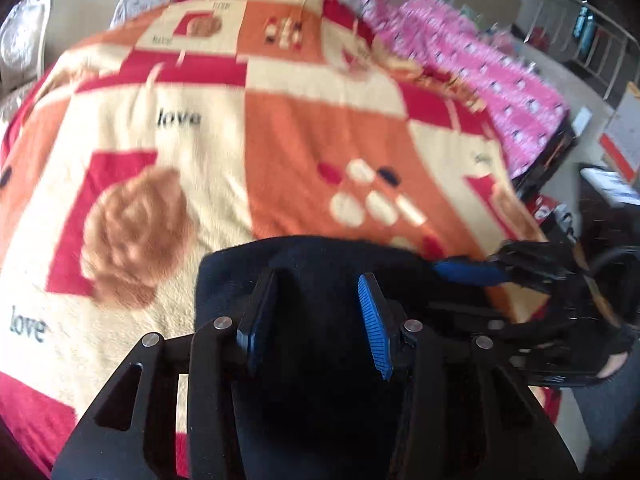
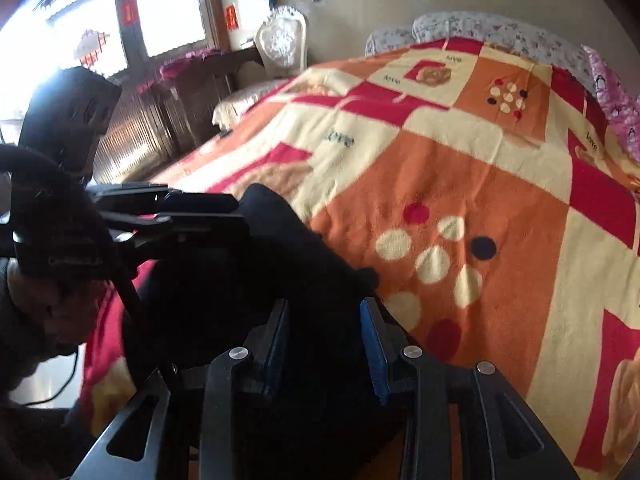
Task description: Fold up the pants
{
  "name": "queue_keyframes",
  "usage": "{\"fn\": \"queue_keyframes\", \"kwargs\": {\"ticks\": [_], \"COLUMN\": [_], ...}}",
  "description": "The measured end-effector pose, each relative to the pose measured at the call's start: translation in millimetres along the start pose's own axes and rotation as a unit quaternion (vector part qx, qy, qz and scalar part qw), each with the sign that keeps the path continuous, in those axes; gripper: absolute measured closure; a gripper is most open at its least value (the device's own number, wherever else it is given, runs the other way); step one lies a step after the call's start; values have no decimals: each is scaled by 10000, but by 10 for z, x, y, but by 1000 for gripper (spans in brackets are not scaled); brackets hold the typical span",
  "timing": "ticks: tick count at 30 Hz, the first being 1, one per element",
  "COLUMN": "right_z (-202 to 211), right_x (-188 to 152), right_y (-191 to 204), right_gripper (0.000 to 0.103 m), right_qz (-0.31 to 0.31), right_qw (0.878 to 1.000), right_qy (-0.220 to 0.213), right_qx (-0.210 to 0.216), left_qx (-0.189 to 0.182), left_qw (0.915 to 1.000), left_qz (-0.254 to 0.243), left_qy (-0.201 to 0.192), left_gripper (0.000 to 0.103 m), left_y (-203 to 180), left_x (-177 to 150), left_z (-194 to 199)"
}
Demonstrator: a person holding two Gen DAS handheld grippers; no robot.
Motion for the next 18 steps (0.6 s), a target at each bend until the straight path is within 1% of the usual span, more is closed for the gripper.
{"fn": "queue_keyframes", "kwargs": {"ticks": [1, 3, 5, 8, 10, 12, 14, 15, 16, 17, 18], "right_z": [-25, 4, -11, -7, 46, 173, 416, 560, 665, 734, 773], "right_x": [-35, -48, -45, -39, -1, 48, 95, 90, 57, 15, -73], "right_y": [-26, -80, -67, -58, -59, -86, -183, -248, -302, -320, -336], "right_gripper": [69, 69, 69, 68, 67, 67, 63, 57, 55, 54, 53], "right_qz": [-2, -197, -245, -221, -401, -785, -1393, -1758, -2059, -2288, -2569], "right_qw": [10000, 9997, 9996, 9997, 9991, 9966, 9887, 9816, 9748, 9692, 9621], "right_qy": [-98, -148, -129, -131, -150, -248, -538, -707, -811, -846, -811], "right_qx": [9, 65, 50, 6, 30, 51, 145, 227, 282, 341, 424], "left_qx": [16, 93, 225, 288, 245, 169, 131, 141, 124, -1, -175], "left_qw": [10000, 9999, 9997, 9995, 9996, 9989, 9973, 9964, 9953, 9934, 9896], "left_qz": [26, 111, -94, -116, -35, 137, 348, 499, 698, 989, 1369], "left_qy": [27, 68, 18, -43, -148, -411, -629, -676, -661, -578, -406], "left_gripper": [60, 60, 59, 59, 59, 59, 52, 44, 41, 41, 41], "left_y": [1, 9, -10, -12, 0, 63, 204, 314, 418, 516, 602], "left_x": [5, -17, -36, -21, 40, 119, 132, 100, 48, -27, -122], "left_z": [-11, -16, -13, 15, 123, 366, 584, 666, 711, 720, 692]}}
Point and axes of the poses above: each gripper's, at about its wrist camera, not at the fingertips, and z roughly against the way its jaws point, y to its left, x to its top, the point moved 10 cm from there along -z, roughly the way its jaws point, and after that the axes turned 13 degrees about -y, right-handed, at the moved point
